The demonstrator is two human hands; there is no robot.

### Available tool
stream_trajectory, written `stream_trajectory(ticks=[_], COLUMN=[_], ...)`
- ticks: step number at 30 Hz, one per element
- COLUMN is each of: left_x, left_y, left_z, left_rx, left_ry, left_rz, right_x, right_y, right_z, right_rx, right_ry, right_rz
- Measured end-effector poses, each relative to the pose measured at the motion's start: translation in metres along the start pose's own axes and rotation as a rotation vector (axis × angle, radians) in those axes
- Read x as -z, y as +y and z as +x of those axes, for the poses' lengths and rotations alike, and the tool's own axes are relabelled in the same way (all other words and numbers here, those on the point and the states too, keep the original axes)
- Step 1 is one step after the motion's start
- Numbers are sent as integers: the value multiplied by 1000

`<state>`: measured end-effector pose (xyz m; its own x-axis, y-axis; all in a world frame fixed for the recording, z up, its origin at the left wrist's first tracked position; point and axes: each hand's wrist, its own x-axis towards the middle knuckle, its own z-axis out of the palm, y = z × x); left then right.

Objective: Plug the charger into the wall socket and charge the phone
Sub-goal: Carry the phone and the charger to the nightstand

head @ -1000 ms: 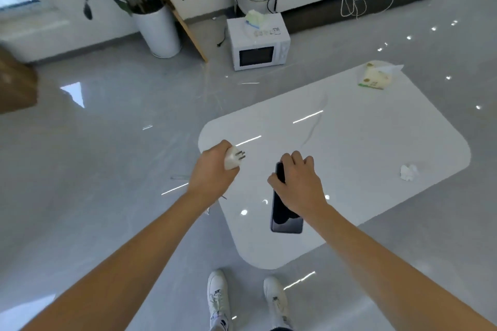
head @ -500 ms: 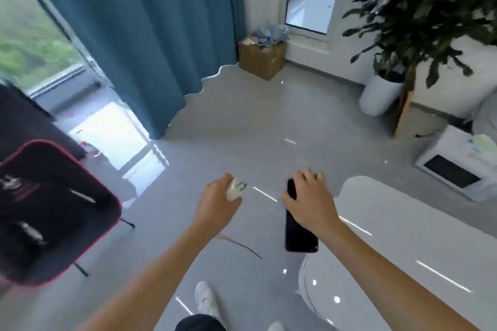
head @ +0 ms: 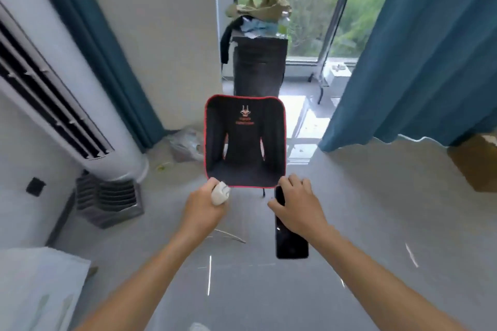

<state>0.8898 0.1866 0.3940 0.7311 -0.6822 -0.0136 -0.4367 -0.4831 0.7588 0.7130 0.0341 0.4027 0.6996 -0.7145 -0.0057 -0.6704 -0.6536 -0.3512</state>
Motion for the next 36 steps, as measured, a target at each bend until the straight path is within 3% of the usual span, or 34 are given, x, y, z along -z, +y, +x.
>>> stream_trajectory(ticks=[9,15,27,33,36], left_x=[215,307,406,419,417], left_y=[-175,-270,-449,-554,-621], left_z=[-4,-41,-19,-14,-20], left_rx=[375,621,1074,1259,1292], left_ry=[363,570,911,1026,1044], left_rz=[-43,-39,-231,-358,-383], right_x=[-112,-184,-368,-479,-550], right_y=[-287,-450,-707,-797,-827], right_z=[105,121,174,165,151], right_rx=[541,845,1291,1541,1559], right_ry=[-186,-348,-684,-786,-810], right_rz=[-89,-31,-142,-262,-259])
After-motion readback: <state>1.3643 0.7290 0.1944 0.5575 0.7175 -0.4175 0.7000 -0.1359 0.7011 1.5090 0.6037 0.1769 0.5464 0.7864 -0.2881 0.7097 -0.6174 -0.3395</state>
